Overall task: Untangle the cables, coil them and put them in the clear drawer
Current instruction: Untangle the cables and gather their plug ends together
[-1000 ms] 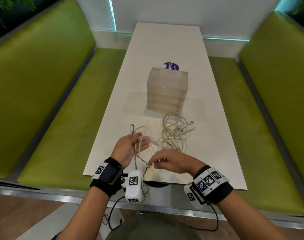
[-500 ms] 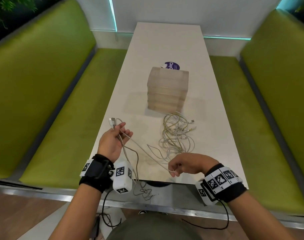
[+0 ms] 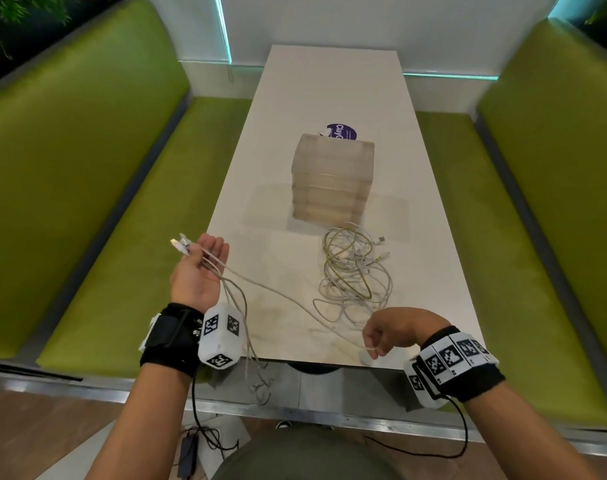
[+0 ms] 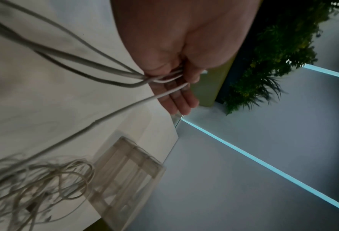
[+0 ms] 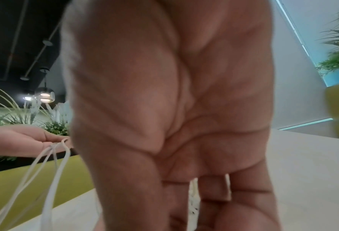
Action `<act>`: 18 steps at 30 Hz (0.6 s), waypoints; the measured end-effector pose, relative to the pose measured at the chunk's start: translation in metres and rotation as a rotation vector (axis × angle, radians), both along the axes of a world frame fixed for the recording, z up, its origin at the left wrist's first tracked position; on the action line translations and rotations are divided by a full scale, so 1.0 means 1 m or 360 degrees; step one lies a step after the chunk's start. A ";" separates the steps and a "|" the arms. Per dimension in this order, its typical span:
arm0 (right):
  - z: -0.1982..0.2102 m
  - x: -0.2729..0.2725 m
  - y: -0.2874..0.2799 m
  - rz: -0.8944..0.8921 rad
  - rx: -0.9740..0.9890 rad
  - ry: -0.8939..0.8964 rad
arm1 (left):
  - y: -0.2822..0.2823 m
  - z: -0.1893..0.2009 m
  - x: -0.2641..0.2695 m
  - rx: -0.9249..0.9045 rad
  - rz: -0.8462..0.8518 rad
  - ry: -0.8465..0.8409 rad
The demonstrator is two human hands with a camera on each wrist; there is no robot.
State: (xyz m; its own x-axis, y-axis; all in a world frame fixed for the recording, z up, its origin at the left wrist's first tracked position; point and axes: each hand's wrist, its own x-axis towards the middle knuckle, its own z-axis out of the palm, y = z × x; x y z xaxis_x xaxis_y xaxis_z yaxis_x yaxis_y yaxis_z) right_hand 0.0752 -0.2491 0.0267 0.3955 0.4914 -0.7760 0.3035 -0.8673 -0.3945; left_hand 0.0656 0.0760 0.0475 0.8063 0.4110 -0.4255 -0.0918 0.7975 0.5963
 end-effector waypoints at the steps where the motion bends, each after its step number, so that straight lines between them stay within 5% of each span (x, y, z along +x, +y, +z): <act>1: -0.002 0.000 -0.003 -0.0011 -0.0008 -0.0005 | 0.003 0.001 0.000 -0.0018 0.0012 -0.0010; 10: -0.005 0.002 -0.002 -0.0250 0.0239 -0.0154 | -0.009 0.008 -0.001 0.0170 -0.0263 -0.0068; 18: 0.025 -0.005 0.031 -0.0916 0.1257 -0.0292 | -0.072 0.003 -0.018 0.1015 -0.0907 0.0073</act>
